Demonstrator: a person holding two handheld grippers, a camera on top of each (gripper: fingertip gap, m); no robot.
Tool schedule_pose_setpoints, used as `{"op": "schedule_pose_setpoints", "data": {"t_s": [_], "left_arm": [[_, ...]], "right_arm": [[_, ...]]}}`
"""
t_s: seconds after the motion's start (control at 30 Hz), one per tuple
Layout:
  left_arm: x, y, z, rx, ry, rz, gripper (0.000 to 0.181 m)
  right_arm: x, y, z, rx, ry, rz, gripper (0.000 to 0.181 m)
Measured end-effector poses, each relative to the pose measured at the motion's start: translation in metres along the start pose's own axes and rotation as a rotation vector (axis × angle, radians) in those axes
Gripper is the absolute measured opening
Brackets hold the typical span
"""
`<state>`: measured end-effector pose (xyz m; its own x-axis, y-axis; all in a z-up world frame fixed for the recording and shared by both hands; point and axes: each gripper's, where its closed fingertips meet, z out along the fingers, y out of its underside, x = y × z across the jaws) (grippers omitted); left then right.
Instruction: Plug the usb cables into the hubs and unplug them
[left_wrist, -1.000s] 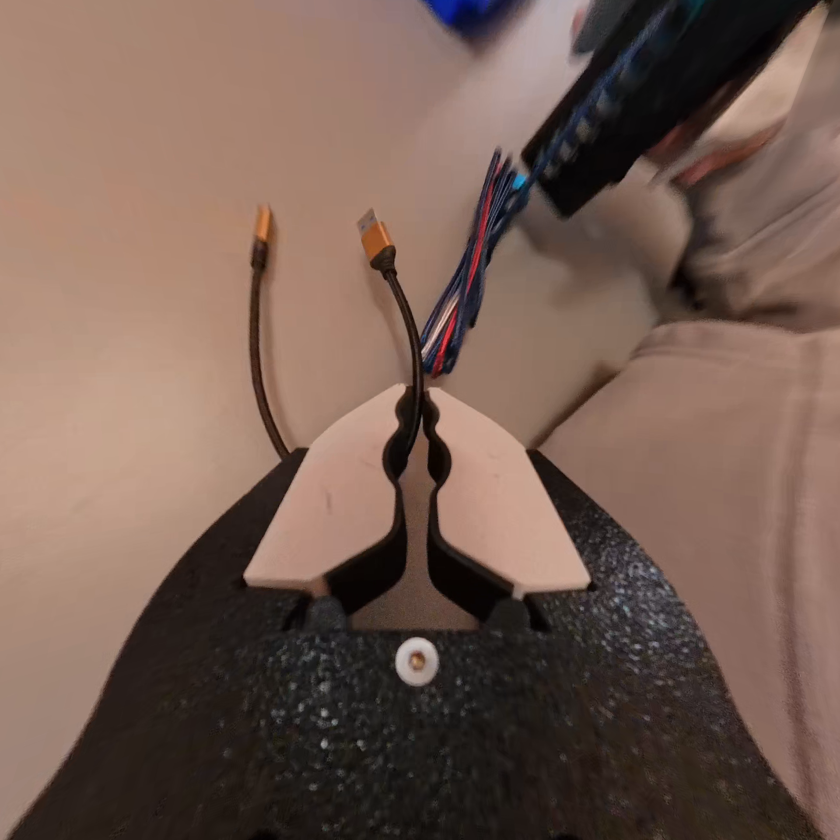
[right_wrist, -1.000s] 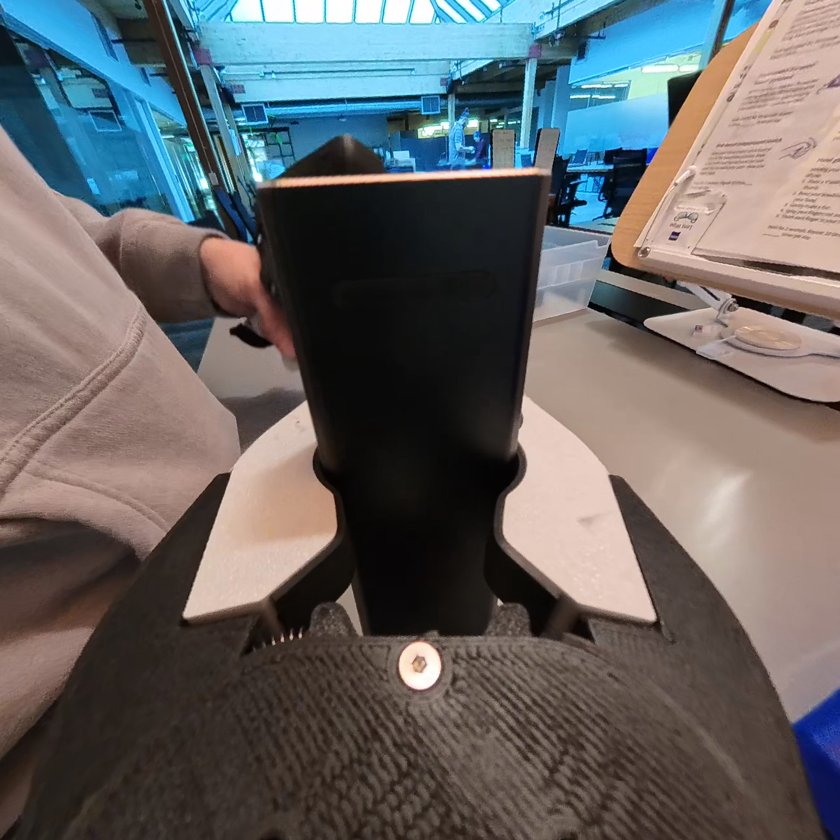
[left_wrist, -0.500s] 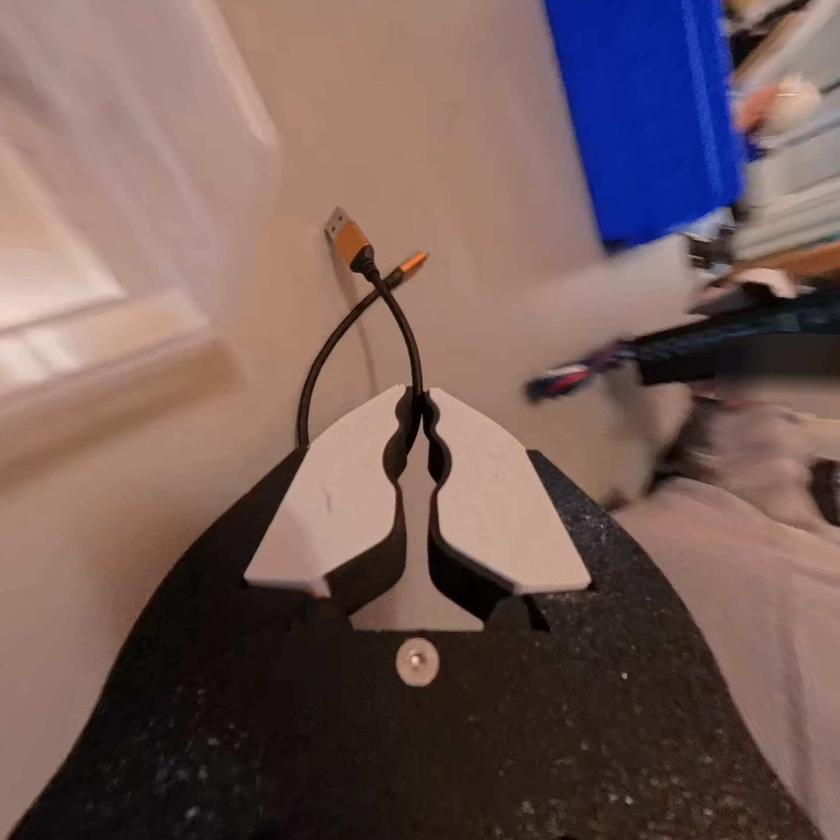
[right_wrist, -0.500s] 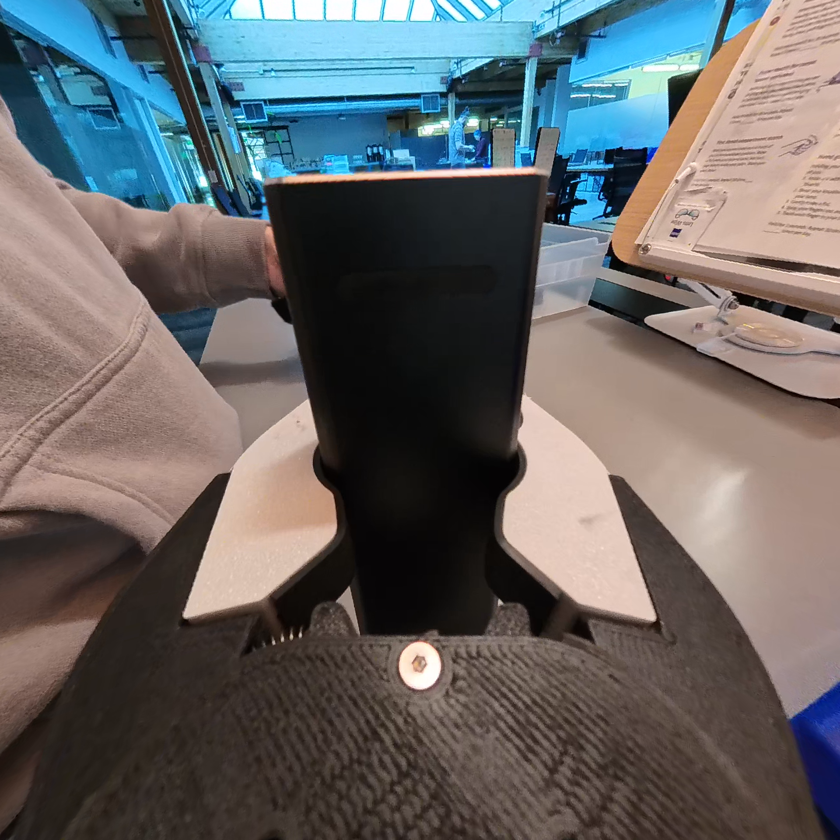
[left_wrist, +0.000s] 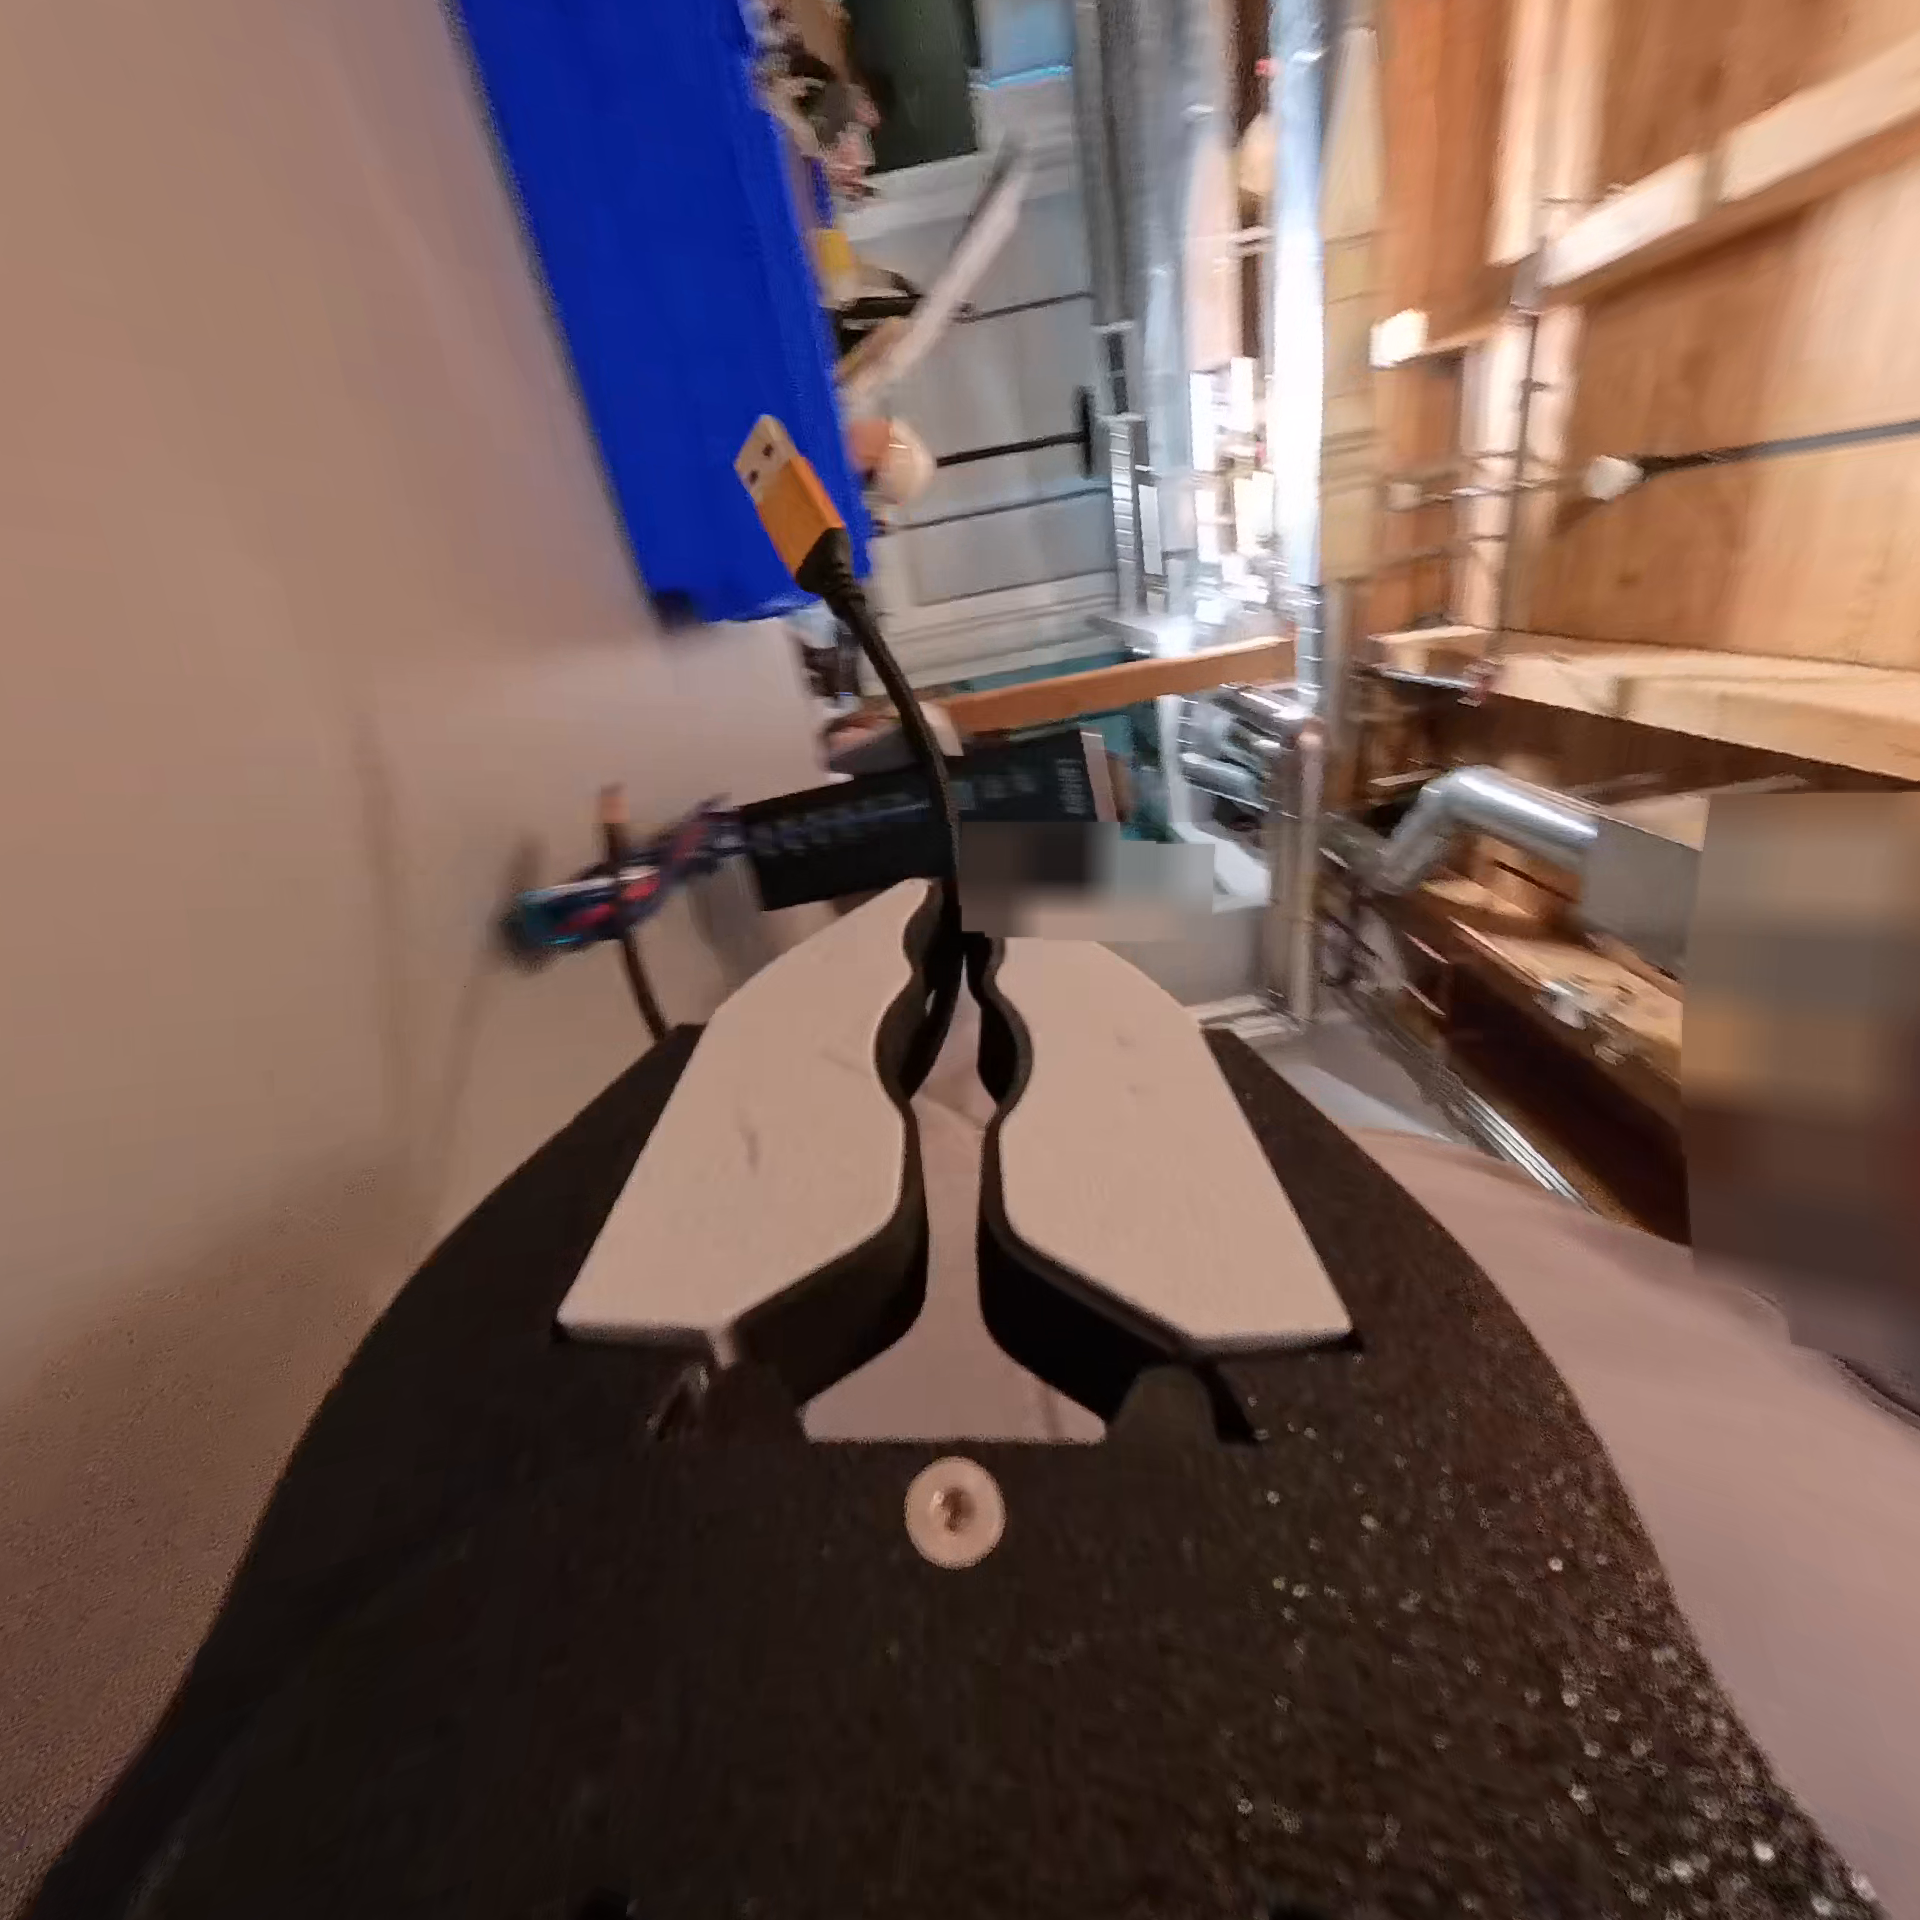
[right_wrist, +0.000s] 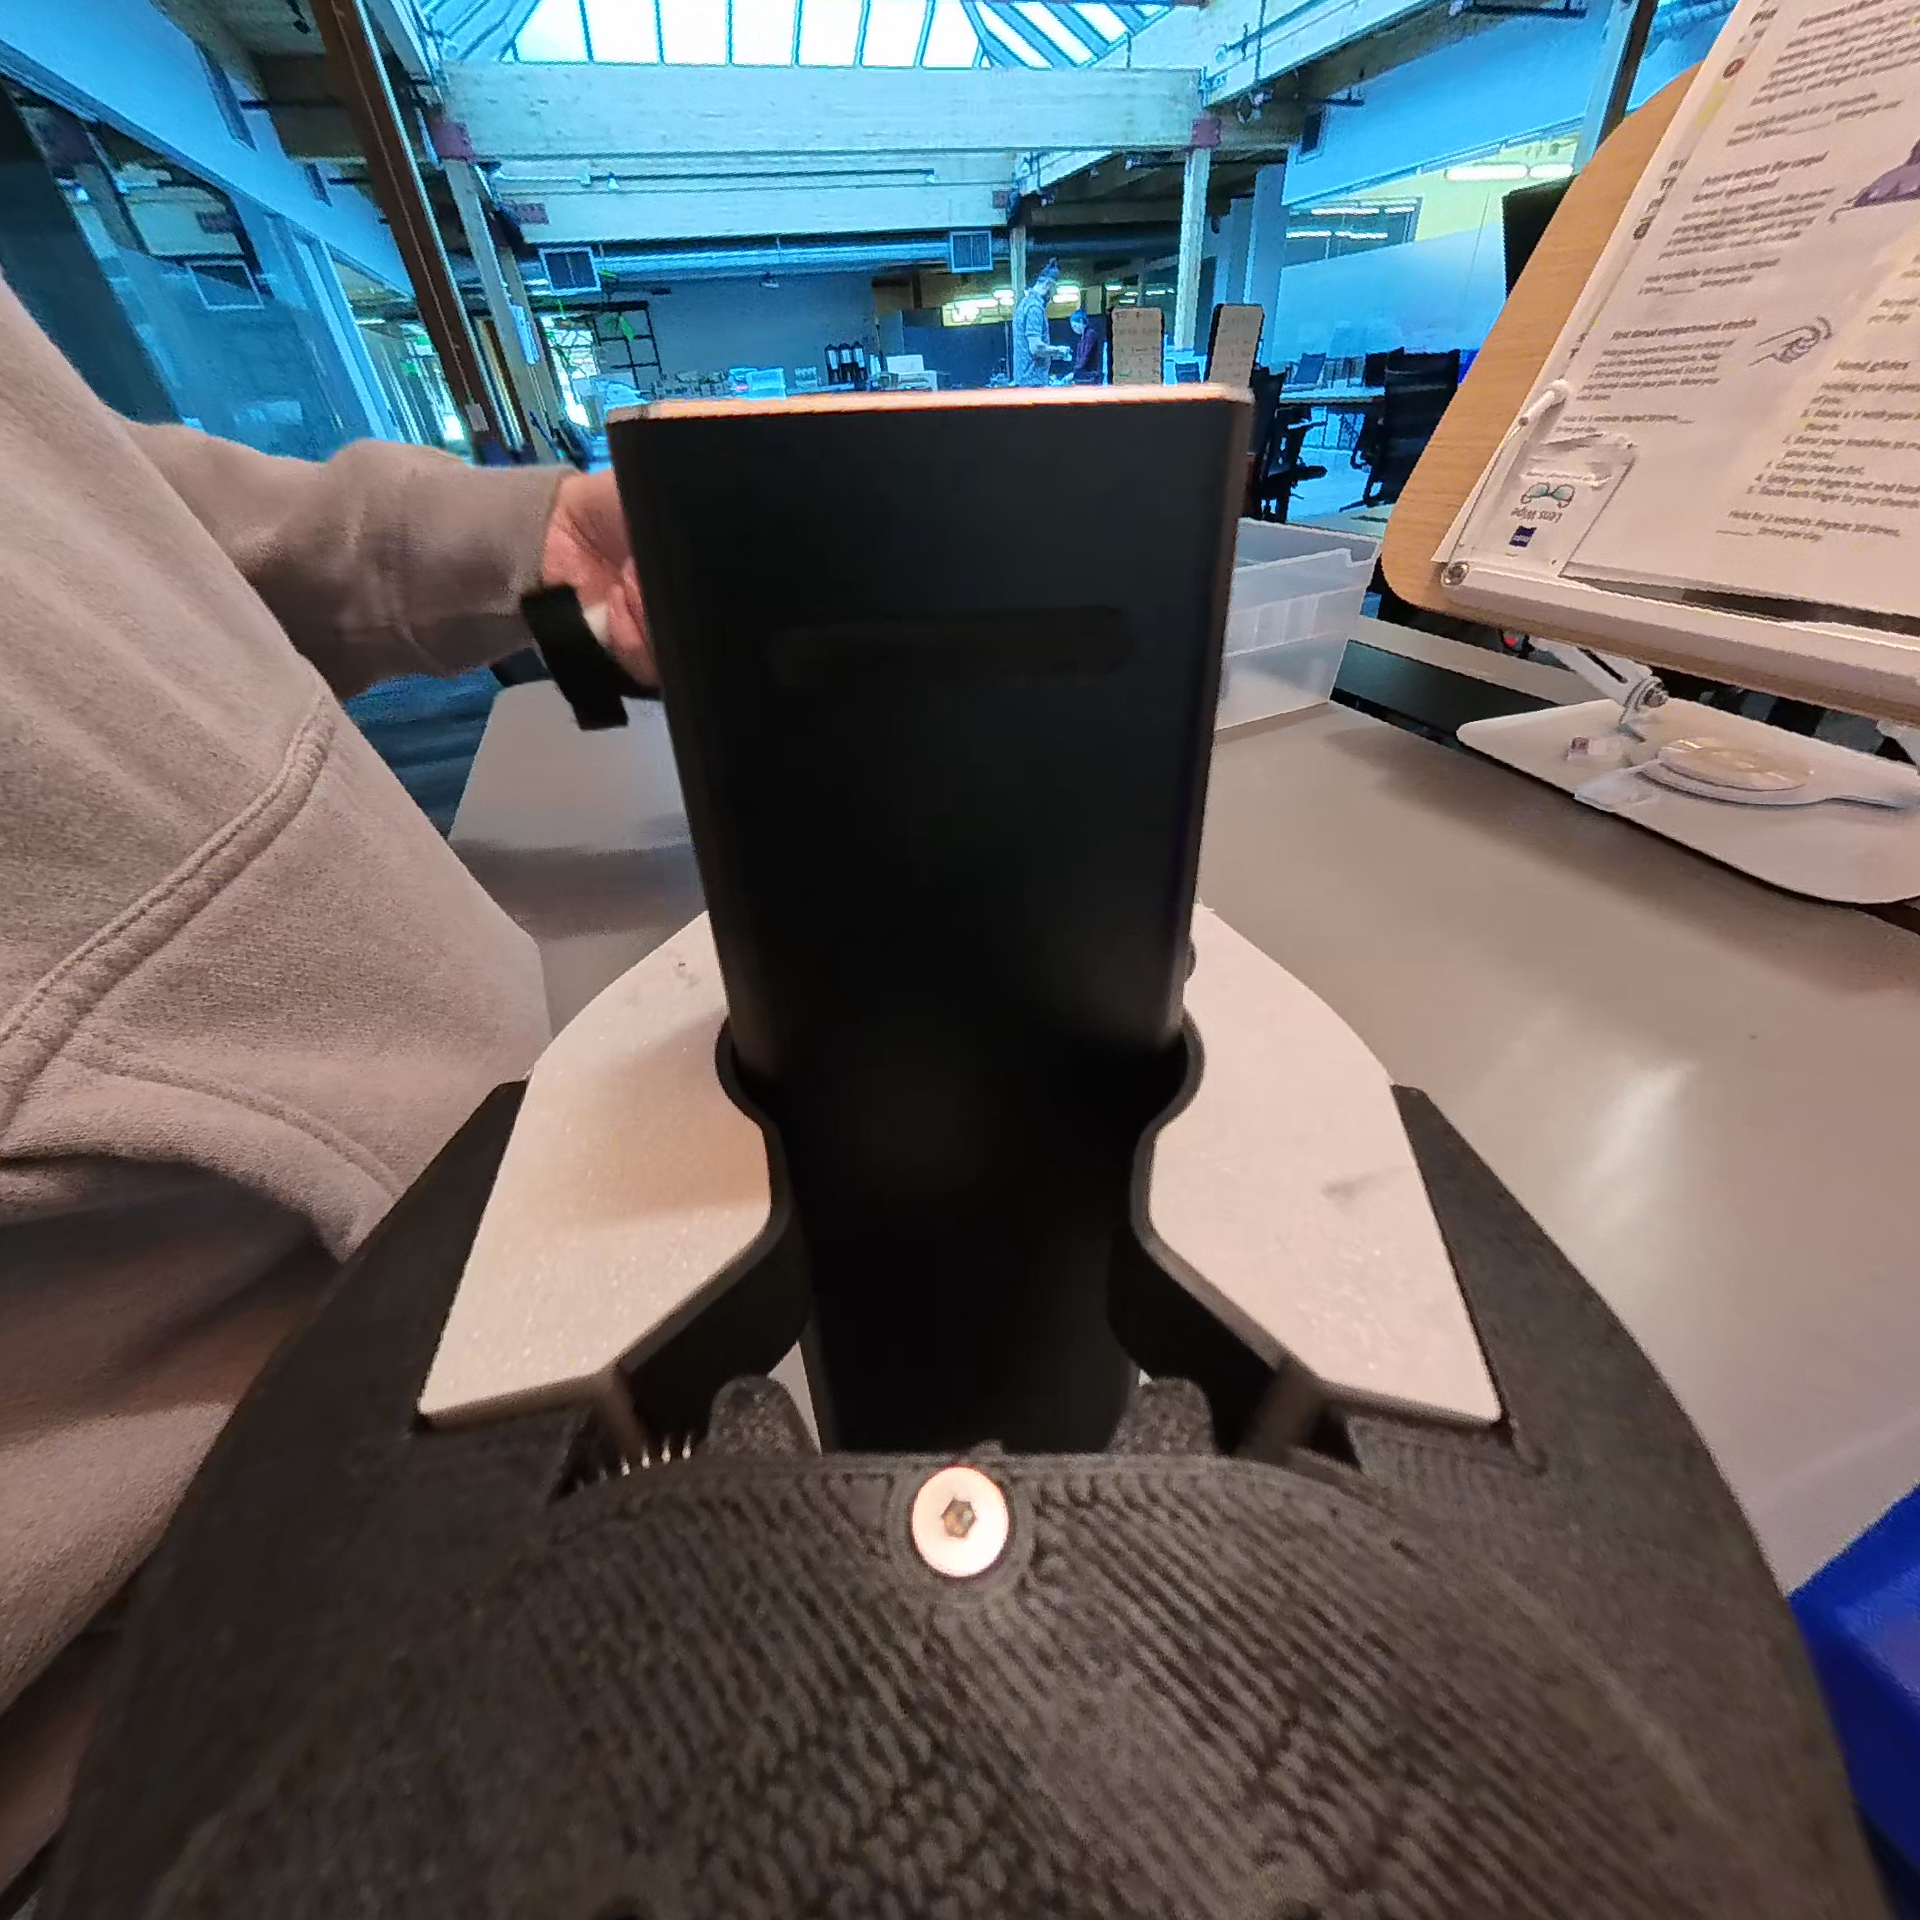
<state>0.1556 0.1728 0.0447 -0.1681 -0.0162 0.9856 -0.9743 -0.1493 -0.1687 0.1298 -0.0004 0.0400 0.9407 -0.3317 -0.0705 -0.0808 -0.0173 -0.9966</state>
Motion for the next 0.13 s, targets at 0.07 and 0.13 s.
{"op": "schedule_pose_setpoints", "data": {"t_s": [0.07, 0.13], "left_arm": [[-0.043, 0.000, -0.009, -0.028, -0.223, 0.087, 0.003], [-0.081, -0.001, -0.023, -0.079, -0.453, 0.224, 0.003]], "right_arm": [[-0.001, 0.000, 0.001, 0.002, -0.003, 0.000, 0.074], [-0.001, 0.000, 0.001, 0.000, -0.005, -0.002, 0.074]]}}
